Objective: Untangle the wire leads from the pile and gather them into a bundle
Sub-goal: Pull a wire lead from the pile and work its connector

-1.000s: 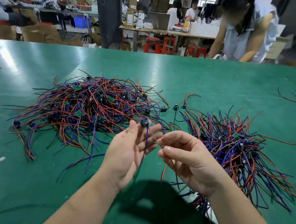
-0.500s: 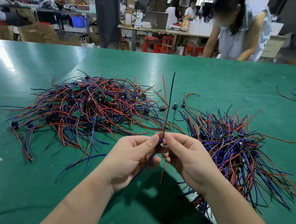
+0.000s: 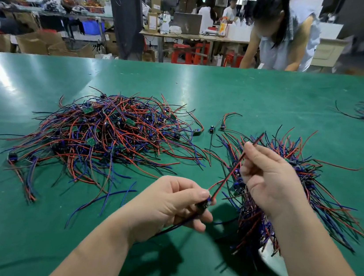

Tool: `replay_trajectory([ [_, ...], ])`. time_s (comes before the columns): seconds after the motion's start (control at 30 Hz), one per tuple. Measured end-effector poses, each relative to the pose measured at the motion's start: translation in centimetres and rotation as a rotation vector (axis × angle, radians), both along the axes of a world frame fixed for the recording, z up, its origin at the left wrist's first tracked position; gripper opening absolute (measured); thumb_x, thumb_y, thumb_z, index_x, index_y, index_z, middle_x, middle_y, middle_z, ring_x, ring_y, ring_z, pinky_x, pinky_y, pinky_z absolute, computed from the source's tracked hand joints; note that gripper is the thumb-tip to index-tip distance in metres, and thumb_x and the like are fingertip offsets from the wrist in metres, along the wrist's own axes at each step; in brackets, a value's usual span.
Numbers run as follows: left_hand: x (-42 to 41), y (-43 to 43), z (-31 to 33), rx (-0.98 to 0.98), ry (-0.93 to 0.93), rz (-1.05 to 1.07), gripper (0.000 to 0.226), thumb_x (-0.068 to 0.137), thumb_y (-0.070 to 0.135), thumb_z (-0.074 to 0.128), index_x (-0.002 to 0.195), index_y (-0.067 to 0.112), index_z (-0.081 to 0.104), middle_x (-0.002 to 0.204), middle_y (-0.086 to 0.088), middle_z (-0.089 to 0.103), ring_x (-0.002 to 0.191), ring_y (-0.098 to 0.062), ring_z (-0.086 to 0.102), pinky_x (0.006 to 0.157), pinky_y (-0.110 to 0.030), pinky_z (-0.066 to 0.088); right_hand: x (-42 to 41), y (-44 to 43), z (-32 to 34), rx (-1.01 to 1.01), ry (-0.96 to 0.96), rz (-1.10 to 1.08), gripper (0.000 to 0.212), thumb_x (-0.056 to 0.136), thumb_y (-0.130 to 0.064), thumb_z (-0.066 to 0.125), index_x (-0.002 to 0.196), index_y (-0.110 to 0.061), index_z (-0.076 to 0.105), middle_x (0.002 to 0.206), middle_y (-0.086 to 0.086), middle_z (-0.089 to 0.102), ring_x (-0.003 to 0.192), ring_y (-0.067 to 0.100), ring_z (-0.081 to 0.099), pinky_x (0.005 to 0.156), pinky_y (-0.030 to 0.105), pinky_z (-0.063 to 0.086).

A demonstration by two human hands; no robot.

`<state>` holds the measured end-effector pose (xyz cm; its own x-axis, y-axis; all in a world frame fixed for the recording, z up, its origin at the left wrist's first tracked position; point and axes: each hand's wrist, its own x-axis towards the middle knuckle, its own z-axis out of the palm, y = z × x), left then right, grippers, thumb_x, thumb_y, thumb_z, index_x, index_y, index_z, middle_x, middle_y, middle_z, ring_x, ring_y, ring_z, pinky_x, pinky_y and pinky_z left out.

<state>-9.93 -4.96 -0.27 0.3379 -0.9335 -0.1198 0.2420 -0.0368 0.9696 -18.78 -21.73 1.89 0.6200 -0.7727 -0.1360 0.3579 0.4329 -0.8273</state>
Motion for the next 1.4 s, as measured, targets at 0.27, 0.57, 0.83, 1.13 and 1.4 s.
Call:
replay_trajectory([
  [0.27,0.5,0.6,-0.1,-0.074,0.088,-0.119,0.012,0.070,0.025,0.070,0.069,0.013,0.071,0.070,-0.010,0.070,0.059,-0.022,0.067,0.055,-0.027,0.054,0.0,-1.4,-0.5,0.162,-0.167,-0.119,0.017,0.091,-0.019,0.061,0.077,-0.011,0.060,0.058,-0.002,0.060,0.045,0.006,0.052,0.043,0.015,0.043],
  [0.57,0.9,-0.3,0.1,-0.375,0.363,0.205,0.060,0.040,0.044,0.093,0.085,0.024,0.058,0.103,-0.001,0.073,0.087,-0.015,0.071,0.076,-0.028,0.054,-0.3,0.5,-0.8,-0.115,0.148,0.397,0.029,0.075,0.005,0.065,0.100,-0.009,0.058,0.067,0.007,0.060,0.049,0.012,0.059,0.044,0.019,0.050],
  [0.83,-0.9,-1.5,-0.9,-0.447,0.054,0.519,0.020,0.063,0.019,0.077,0.076,0.016,0.062,0.082,0.001,0.071,0.078,-0.010,0.064,0.075,-0.024,0.049,1.0,3.9,-2.1,-0.205,-0.066,0.495,0.020,0.063,-0.013,0.071,0.081,-0.018,0.077,0.070,0.002,0.070,0.056,0.009,0.061,0.055,0.015,0.050],
  [1.13,-0.3,-1.4,-2.0,-0.339,-0.741,0.601,0.028,0.081,0.003,0.067,0.084,0.030,0.070,0.089,0.008,0.070,0.087,-0.009,0.066,0.074,-0.023,0.052,1.0,3.0,-1.1,0.002,-0.084,0.331,0.010,0.062,-0.019,0.065,0.058,-0.015,0.072,0.055,-0.002,0.056,0.042,0.003,0.047,0.044,0.013,0.045],
  [1.4,-0.7,-1.4,-0.7,-0.139,-0.087,0.453,0.025,0.058,0.027,0.076,0.073,0.007,0.072,0.068,-0.011,0.071,0.054,-0.015,0.065,0.053,-0.023,0.054,1.0,3.3,-2.1,-0.320,0.089,0.386,0.006,0.073,-0.006,0.067,0.078,-0.008,0.064,0.061,0.003,0.060,0.055,0.011,0.054,0.056,0.020,0.042],
])
